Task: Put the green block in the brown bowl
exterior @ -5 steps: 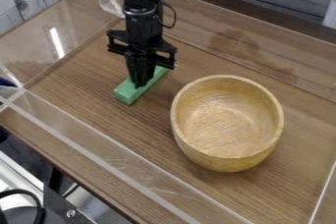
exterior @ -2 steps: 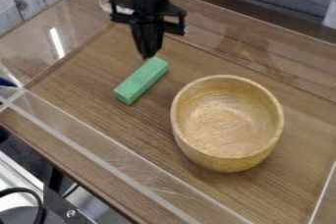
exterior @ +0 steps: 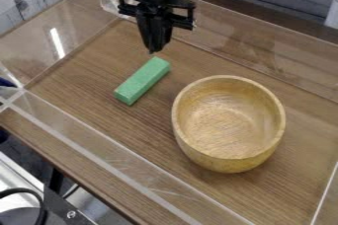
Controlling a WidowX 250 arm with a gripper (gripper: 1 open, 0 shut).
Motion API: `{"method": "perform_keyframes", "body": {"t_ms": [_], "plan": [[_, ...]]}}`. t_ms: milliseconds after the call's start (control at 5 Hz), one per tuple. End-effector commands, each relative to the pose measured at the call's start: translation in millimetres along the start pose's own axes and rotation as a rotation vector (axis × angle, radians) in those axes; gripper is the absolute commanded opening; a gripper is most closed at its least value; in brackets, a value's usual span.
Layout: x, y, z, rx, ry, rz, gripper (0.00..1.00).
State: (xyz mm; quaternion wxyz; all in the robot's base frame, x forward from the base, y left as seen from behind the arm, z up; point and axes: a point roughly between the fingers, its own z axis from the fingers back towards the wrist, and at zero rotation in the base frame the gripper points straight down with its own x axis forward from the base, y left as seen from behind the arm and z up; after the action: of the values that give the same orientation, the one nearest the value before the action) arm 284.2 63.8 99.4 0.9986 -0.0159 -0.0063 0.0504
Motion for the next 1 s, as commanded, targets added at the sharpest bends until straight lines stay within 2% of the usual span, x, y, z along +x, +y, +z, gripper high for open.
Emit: {"method": "perform_keyframes", "body": {"t_ms": [0,400,800], "plan": [[7.8,10,6.8,0.022,-0.044,0.009,1.0],[8.3,26,-15.6,0.047,-0.025,0.017,1.0],[2.9,38,-43.7,0.072,0.0,0.026,1.0]]}}
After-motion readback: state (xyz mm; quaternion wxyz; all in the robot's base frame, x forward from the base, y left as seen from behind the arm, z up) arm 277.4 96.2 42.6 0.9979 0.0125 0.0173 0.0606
